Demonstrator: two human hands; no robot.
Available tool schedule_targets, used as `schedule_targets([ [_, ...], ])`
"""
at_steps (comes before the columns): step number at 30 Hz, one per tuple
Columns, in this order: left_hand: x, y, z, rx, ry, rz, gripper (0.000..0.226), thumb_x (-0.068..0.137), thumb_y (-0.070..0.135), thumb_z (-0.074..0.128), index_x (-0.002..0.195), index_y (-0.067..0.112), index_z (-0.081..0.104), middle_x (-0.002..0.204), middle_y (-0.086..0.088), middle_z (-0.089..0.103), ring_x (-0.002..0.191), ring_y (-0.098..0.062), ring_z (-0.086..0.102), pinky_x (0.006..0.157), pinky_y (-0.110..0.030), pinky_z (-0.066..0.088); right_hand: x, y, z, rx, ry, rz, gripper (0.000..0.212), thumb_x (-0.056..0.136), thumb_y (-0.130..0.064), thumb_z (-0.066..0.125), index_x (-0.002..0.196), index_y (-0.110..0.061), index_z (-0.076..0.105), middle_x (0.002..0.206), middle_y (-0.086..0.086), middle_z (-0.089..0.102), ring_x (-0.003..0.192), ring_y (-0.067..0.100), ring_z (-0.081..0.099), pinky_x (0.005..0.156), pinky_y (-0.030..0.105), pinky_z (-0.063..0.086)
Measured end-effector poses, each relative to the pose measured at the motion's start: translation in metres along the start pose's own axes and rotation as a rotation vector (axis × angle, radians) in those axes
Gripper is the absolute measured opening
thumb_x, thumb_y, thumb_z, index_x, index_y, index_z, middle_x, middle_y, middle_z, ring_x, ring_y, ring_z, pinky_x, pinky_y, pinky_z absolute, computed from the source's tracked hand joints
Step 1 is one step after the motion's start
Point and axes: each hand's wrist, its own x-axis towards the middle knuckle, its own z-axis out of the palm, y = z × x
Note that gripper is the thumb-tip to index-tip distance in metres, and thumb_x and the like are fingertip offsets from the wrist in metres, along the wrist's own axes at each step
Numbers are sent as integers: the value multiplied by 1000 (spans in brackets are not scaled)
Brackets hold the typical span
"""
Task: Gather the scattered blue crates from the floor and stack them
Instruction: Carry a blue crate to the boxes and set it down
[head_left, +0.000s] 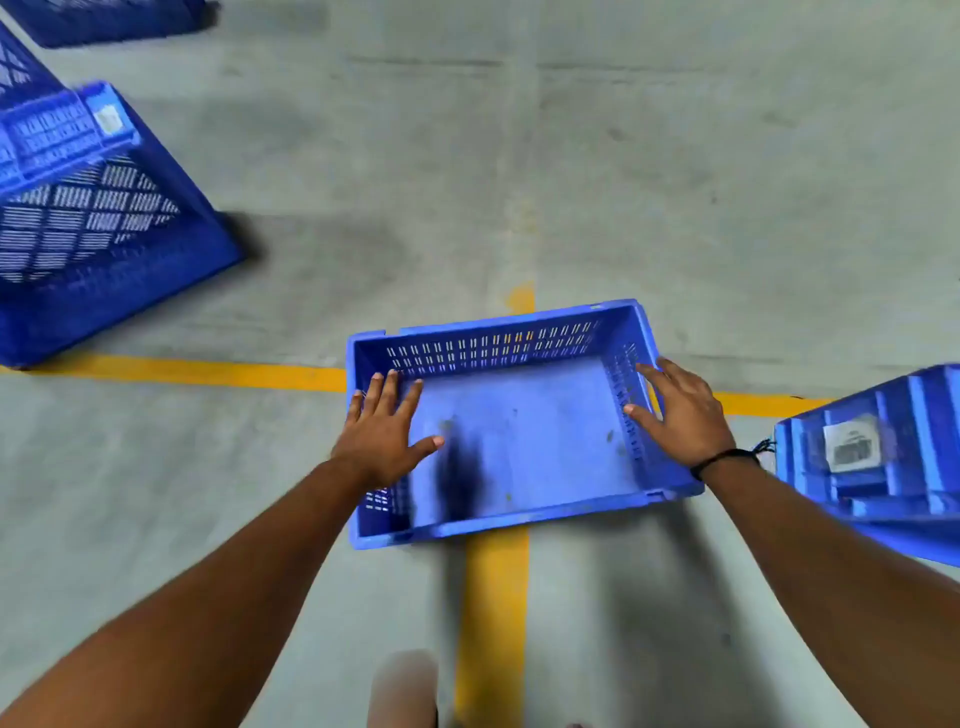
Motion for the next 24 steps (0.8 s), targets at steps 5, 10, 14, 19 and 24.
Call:
schedule_targets([
  [5,46,-41,55,164,133,-92,87,89,47,52,151,25,-5,157,-17,-18,144,-31,-21,118,-46,-5,36,33,51,-231,-144,-10,63,91,-35,55,148,-29,27,159,0,10,138,44,22,110,49,31],
  [10,59,-62,79,306,146,-66,82,83,19,56,151,29,12,158,-17,-9,146,-32,-13,117,-43,-7,42,40,62,-82,-76,-11,76,76,13,50,145,-18,37,160,-5,0,134,30,39,87,36,46],
  [14,63,-68,74,359,170,-19,83,80,7,53,150,31,16,158,-17,-11,146,-30,-15,117,-41,-7,35,36,63,-51,-31,-20,80,73,18,47,145,-15,35,160,-7,-2,140,25,32,91,36,47],
  [19,82,-85,57,313,211,81,84,73,-6,49,148,24,28,159,-16,-2,147,-29,-7,114,-31,-16,10,30,72,55,33,55,85,71,19,47,146,-16,33,160,-5,3,143,25,26,92,40,48],
  [24,90,-94,62,308,260,182,87,53,-15,61,135,10,51,151,-21,30,143,-35,20,112,-21,-21,-15,27,85,109,65,144,81,74,16,45,146,-20,32,159,-10,4,129,28,46,71,32,47],
])
